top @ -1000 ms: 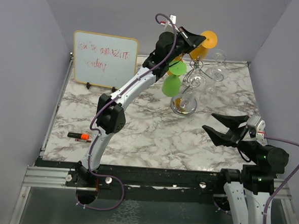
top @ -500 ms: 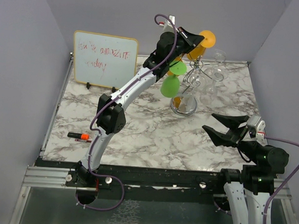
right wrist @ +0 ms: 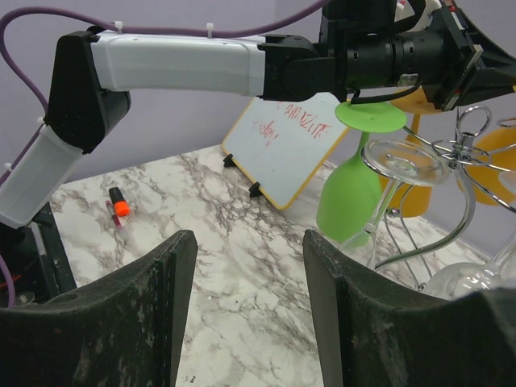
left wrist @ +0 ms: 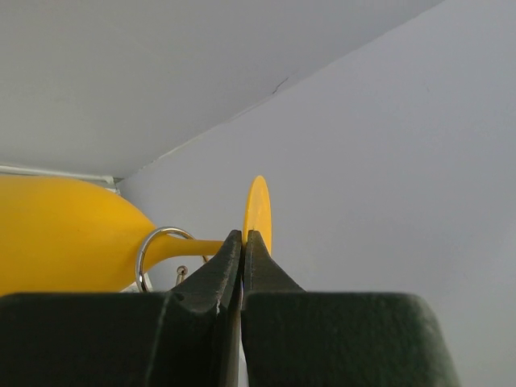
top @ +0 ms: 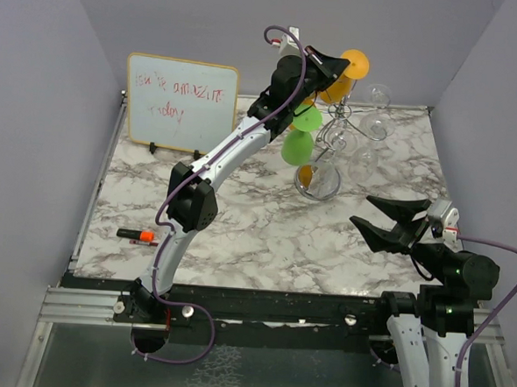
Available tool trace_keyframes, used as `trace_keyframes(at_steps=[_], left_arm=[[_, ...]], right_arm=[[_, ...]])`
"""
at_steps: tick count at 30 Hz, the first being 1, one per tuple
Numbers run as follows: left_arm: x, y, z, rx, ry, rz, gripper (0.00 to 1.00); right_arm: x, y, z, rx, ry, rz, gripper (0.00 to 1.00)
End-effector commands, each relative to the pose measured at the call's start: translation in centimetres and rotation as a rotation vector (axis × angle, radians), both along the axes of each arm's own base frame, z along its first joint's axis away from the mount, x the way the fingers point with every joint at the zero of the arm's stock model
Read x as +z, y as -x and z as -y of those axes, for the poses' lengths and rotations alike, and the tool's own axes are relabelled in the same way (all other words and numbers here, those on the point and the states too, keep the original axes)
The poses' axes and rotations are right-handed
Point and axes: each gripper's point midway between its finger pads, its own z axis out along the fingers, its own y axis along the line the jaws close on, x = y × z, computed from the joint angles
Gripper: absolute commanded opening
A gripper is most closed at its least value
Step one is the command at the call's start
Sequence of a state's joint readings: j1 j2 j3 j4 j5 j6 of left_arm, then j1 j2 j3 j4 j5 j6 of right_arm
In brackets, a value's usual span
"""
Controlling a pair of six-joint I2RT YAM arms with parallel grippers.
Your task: Place the wine glass upside down on the wine glass rack
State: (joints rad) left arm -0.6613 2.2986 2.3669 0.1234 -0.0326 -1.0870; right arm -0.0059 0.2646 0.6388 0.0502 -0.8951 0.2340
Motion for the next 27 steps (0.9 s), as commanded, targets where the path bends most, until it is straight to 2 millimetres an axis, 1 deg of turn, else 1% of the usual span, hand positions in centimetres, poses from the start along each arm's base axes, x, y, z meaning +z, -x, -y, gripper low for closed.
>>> trace_keyframes(at_steps=[1,9,18,27], left_arm=[[2.7,0.9,-1.2,0.035,0.016,0.023,0.0],[2.9,1.3,-1.5,0.036,0.002,0.022,0.0],[4.1,2.1,-2.4,0.052,-0.027,0.044,0.0],[3.2,2.3,-2.8,0.061,-0.071,0.014,0.02]], right_arm=[[1.1,0.6,0.1,-0.015,-0.005,0.031,0.61],[1.0,0.6,0.2,-0.016,-0.006,0.028,0.61],[1.0,0.6,0.1,-0.013,-0.009,0.028,0.61],[1.1,0.6,0.1,-0.011,-0.014,0.027,0.61]])
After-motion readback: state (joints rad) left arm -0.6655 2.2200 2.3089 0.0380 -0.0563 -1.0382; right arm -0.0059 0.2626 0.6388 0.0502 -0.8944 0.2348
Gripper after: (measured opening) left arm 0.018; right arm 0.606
